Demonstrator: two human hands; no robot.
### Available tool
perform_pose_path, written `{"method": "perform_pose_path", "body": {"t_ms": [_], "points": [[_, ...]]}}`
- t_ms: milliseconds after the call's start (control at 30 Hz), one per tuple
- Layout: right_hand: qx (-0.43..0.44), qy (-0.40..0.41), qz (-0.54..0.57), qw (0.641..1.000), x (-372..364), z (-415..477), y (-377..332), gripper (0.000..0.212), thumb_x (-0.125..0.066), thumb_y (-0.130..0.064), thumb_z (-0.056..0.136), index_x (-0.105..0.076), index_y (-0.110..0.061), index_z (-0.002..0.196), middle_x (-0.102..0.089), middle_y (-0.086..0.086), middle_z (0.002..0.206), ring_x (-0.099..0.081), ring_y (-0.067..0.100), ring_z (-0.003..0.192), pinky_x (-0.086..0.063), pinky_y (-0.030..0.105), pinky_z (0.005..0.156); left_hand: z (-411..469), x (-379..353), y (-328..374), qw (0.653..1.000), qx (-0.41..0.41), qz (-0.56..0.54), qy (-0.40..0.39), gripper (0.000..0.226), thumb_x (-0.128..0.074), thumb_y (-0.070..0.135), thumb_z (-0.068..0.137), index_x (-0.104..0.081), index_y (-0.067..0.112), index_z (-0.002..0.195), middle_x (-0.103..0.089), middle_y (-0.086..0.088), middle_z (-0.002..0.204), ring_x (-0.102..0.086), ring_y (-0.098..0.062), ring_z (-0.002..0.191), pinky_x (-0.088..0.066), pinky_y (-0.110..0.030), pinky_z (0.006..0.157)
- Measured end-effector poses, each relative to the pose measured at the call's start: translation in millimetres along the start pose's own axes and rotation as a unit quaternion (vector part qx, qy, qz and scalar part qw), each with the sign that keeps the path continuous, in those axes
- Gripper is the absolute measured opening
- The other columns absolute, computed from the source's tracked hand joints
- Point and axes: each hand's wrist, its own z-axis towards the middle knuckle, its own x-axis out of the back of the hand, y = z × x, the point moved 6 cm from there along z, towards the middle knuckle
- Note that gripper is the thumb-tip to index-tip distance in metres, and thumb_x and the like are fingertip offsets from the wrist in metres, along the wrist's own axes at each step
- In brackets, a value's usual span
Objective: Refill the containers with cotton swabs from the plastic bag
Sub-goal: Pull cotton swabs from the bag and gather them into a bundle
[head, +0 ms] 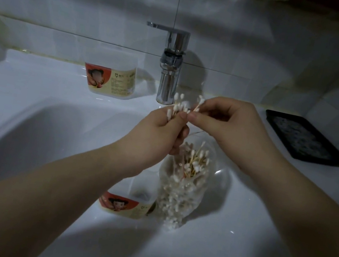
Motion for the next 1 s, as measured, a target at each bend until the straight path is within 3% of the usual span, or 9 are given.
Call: {"method": "perform_pose_path", "body": {"t_ms": [100,167,300,467,633,700,767,867,1000], "points": [[0.03,0.026,-0.03,0.999,4,0,-3,0.027,-0.084,-0.021,0.082,-0.074,-0.027,0.106,-0.075,0.002,0.086,-0.071,0.01,0.082,-0.055,0.021,0.08,3,0,-2,1.0,0.012,-0.024,-0.009,0.023,-0.039,0.021,0.11,-0.05,0.015,0.091,-0.04,0.003,0.064,-0.034,-0.011,0.055,-0.032,-0.026,0.054],[0.043,0.034,-0.049,0.997,4,-1,-5,0.028,-0.082,-0.02,0.085,-0.076,-0.028,0.11,-0.075,-0.006,0.086,-0.071,0.006,0.084,-0.055,0.022,0.08,3,-2,-2,0.999,0.016,-0.027,-0.021,0.022,-0.039,0.02,0.11,-0.053,0.013,0.095,-0.037,0.004,0.064,-0.032,-0.011,0.054,-0.03,-0.025,0.052],[0.043,0.026,-0.081,0.995,3,-1,-4,0.021,-0.079,-0.023,0.088,-0.08,-0.03,0.108,-0.078,-0.015,0.092,-0.073,0.002,0.09,-0.06,0.033,0.086,0,-3,0,0.999,-0.003,0.001,-0.038,0.023,-0.042,0.025,0.11,-0.059,0.01,0.103,-0.039,0.001,0.065,-0.035,-0.014,0.055,-0.032,-0.025,0.051],[0.057,-0.034,-0.135,0.989,-3,-4,-7,0.022,-0.071,-0.023,0.095,-0.078,-0.041,0.106,-0.075,-0.028,0.099,-0.069,-0.009,0.095,-0.054,0.02,0.088,0,0,-1,0.999,-0.006,0.049,-0.014,0.033,-0.044,0.028,0.109,-0.06,0.001,0.102,-0.053,-0.003,0.069,-0.047,-0.016,0.055,-0.041,-0.028,0.054],[0.065,-0.058,-0.172,0.981,8,-5,-14,0.02,-0.067,-0.023,0.092,-0.077,-0.04,0.097,-0.076,-0.012,0.083,-0.071,0.006,0.08,-0.058,0.034,0.079,0,9,1,0.999,0.015,-0.018,0.037,0.028,-0.043,0.037,0.108,-0.05,0.019,0.089,-0.042,0.008,0.06,-0.034,-0.008,0.046,-0.028,-0.022,0.044],[0.048,-0.149,-0.237,0.959,2,-10,-14,0.014,-0.066,-0.04,0.086,-0.077,-0.039,0.094,-0.074,-0.016,0.08,-0.069,0.005,0.074,-0.056,0.032,0.073,1,13,4,0.998,0.003,-0.013,0.058,0.035,-0.045,0.044,0.106,-0.04,0.021,0.08,-0.036,0.012,0.055,-0.03,-0.007,0.043,-0.025,-0.022,0.042],[0.031,-0.221,-0.294,0.929,-7,-16,-11,0.039,-0.061,-0.065,0.075,-0.076,-0.042,0.102,-0.071,-0.023,0.086,-0.066,0.0,0.076,-0.054,0.028,0.072,1,15,5,0.998,-0.006,-0.019,0.066,0.039,-0.046,0.044,0.106,-0.034,0.022,0.077,-0.032,0.011,0.053,-0.028,-0.008,0.042,-0.025,-0.022,0.041],[0.036,-0.262,-0.319,0.91,-17,-20,-10,0.056,-0.061,-0.074,0.068,-0.075,-0.041,0.111,-0.066,-0.023,0.092,-0.063,0.0,0.081,-0.053,0.028,0.078,0,15,7,0.997,-0.02,-0.016,0.073,0.035,-0.049,0.043,0.105,-0.043,0.018,0.082,-0.043,0.004,0.052,-0.04,-0.012,0.044,-0.031,-0.021,0.041],[0.044,-0.258,-0.292,0.92,-17,-20,-11,0.024,-0.075,-0.056,0.072,-0.074,-0.044,0.093,-0.068,-0.02,0.084,-0.063,0.001,0.077,-0.049,0.023,0.071,-2,14,8,0.997,-0.018,-0.003,0.075,0.031,-0.049,0.043,0.105,-0.055,0.013,0.099,-0.061,0.003,0.056,-0.061,-0.015,0.05,-0.036,-0.019,0.041]]}}
